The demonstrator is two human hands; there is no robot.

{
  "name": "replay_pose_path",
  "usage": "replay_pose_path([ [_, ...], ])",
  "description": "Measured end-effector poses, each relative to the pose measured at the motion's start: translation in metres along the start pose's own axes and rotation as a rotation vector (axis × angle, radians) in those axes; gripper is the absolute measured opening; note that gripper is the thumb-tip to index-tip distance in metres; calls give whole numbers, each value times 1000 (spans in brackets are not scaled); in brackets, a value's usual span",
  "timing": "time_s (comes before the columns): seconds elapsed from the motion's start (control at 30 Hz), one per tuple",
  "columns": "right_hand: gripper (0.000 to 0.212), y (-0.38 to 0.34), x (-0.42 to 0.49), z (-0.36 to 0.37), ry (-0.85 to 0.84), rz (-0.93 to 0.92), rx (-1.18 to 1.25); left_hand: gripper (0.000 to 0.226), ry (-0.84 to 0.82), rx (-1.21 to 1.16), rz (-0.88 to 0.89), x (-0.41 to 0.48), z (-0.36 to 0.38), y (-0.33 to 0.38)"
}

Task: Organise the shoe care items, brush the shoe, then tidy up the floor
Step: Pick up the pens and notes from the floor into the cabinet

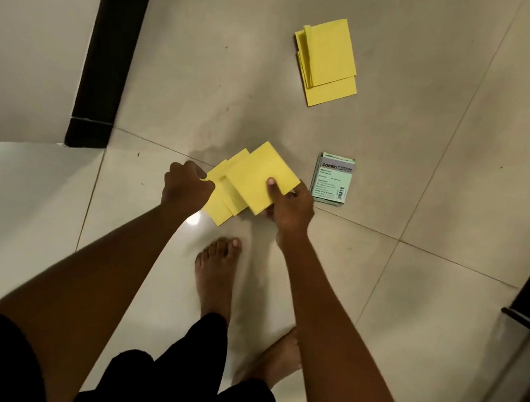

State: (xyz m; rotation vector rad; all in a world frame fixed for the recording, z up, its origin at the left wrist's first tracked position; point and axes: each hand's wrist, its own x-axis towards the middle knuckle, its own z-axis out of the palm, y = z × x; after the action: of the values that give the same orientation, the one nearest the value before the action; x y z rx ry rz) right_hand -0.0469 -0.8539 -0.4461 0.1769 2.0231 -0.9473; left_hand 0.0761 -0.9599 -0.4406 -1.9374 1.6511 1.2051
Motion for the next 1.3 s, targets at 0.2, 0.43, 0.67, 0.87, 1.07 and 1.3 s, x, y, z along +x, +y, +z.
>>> replay_pose_path([
  [0.2,41,19,-8,31,77,16,-187,34,6,1,32,7,7,-11],
  [0.43,57,12,-6,55,154,99,-360,38,15,-48,42,15,13,-15],
  [0.67,61,9,-12,68,224,154,-270,37,7,-71,-42,20,16,-8],
  [0.87,59,16,-7,60,218,62,-179,35,-44,-6,-64,23,17,-6],
  [1.07,48,17,-1,46,95,18,-368,37,-67,35,50,21,23,-17],
  [1.3,53,26,-17,37,23,97,-397,34,-36,-86,82,12,14,-21],
])
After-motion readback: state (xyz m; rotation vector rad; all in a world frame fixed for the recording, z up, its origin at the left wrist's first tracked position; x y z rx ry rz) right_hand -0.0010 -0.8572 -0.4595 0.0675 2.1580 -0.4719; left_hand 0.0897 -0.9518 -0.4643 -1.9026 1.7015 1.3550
